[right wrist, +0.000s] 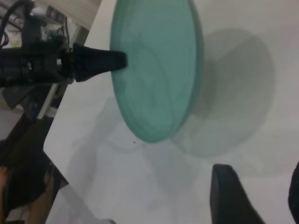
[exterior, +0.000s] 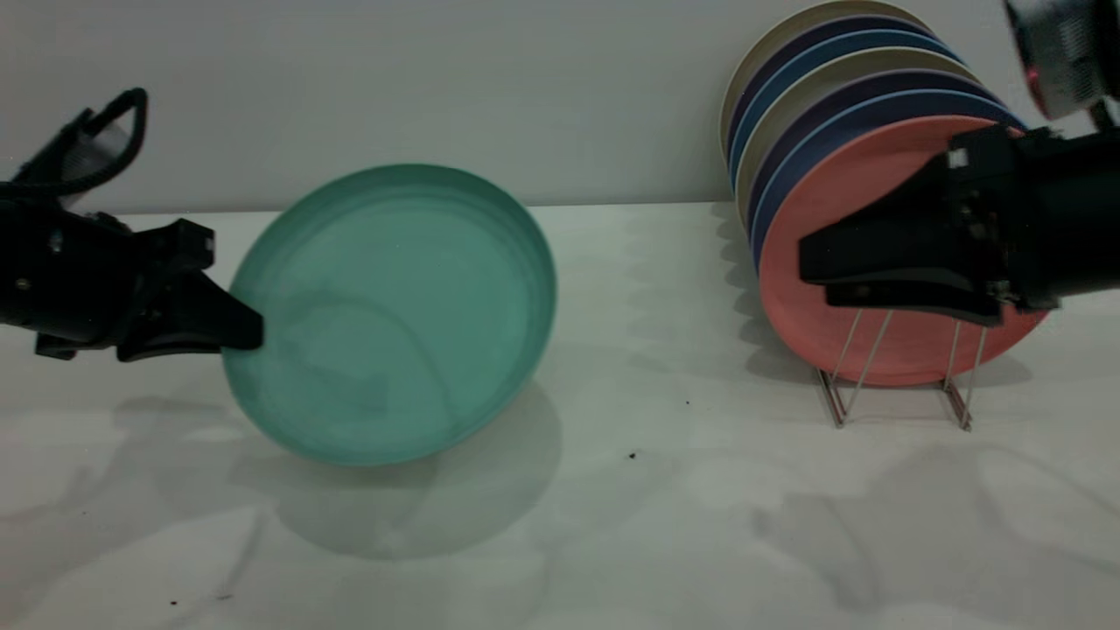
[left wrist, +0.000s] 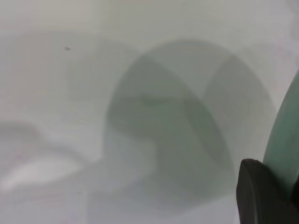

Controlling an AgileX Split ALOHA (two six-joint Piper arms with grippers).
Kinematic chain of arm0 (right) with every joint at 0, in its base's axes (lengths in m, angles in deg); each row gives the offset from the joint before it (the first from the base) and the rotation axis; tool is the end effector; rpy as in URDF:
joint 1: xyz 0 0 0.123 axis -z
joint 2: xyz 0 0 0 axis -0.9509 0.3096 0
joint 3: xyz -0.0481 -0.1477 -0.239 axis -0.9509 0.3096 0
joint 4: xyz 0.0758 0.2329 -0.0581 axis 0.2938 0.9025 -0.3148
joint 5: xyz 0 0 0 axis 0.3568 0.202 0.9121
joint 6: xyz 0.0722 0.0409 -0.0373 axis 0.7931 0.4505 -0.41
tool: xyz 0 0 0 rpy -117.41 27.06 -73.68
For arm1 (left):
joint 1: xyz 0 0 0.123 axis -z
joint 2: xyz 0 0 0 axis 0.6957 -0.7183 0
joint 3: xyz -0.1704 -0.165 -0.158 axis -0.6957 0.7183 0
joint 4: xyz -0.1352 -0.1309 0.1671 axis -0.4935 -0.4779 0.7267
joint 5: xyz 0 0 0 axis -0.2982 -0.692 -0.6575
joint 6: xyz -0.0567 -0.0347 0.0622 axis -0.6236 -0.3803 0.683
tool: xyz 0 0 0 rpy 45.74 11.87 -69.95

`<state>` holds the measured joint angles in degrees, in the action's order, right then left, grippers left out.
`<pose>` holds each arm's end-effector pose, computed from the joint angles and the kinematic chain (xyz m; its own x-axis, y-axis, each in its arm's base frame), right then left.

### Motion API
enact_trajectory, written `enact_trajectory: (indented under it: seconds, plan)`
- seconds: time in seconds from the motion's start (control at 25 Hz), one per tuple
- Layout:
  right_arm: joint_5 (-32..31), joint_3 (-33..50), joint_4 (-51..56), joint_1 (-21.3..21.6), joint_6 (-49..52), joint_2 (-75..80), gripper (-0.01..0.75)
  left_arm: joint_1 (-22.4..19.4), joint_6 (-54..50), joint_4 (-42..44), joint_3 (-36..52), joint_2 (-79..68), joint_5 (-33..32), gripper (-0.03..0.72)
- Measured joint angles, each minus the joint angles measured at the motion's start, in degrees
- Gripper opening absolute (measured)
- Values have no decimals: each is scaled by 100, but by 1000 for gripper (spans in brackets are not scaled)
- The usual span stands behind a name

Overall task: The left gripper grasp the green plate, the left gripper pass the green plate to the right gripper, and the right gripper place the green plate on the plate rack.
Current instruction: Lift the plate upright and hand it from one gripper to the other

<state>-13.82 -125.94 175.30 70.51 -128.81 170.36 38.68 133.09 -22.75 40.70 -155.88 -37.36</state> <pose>0.2830 0.0791 0.1304 -0.8226 0.0835 -0.5624 -0.4115 0.5953 0.6902 0.3274 -0.0113 0.0804 -0.8733 -0.1719 -0.4558 0.0587 0.8917 -0.4487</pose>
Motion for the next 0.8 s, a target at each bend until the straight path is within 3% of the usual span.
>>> enact_trajectory:
  seconds: [0.28, 0.8]
  plan:
    - [310, -367, 7, -352, -1, 103, 334, 364, -229, 23, -153, 0, -366, 14]
    - [389, -401, 7, -371, 10, 107, 334, 1146, -276, -205, -244, 0, -239, 14]
